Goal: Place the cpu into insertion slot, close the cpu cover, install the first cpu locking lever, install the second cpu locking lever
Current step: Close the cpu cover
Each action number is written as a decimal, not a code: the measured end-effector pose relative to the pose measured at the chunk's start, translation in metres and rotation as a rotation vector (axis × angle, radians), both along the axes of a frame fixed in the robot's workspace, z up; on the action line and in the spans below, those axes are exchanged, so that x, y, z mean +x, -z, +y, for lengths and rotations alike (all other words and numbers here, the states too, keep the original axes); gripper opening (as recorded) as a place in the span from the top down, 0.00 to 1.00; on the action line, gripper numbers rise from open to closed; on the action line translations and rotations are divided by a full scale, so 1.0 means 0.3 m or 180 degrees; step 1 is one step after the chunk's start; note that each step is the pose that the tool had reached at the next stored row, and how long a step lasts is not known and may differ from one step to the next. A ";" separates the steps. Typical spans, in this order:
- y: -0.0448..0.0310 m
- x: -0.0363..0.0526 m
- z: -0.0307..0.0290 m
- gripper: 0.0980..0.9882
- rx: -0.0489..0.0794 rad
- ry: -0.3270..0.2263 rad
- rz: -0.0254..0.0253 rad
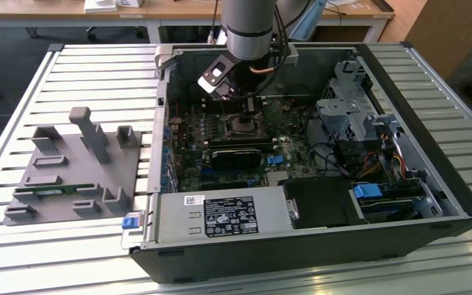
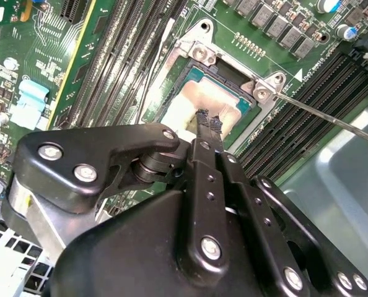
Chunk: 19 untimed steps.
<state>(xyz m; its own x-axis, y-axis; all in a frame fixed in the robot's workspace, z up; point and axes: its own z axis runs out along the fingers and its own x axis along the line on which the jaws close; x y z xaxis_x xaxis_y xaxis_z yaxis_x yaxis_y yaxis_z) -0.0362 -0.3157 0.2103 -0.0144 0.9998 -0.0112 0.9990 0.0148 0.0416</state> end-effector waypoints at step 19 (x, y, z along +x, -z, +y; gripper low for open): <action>-0.020 0.000 0.000 0.99 0.0000 0.0028 0.0000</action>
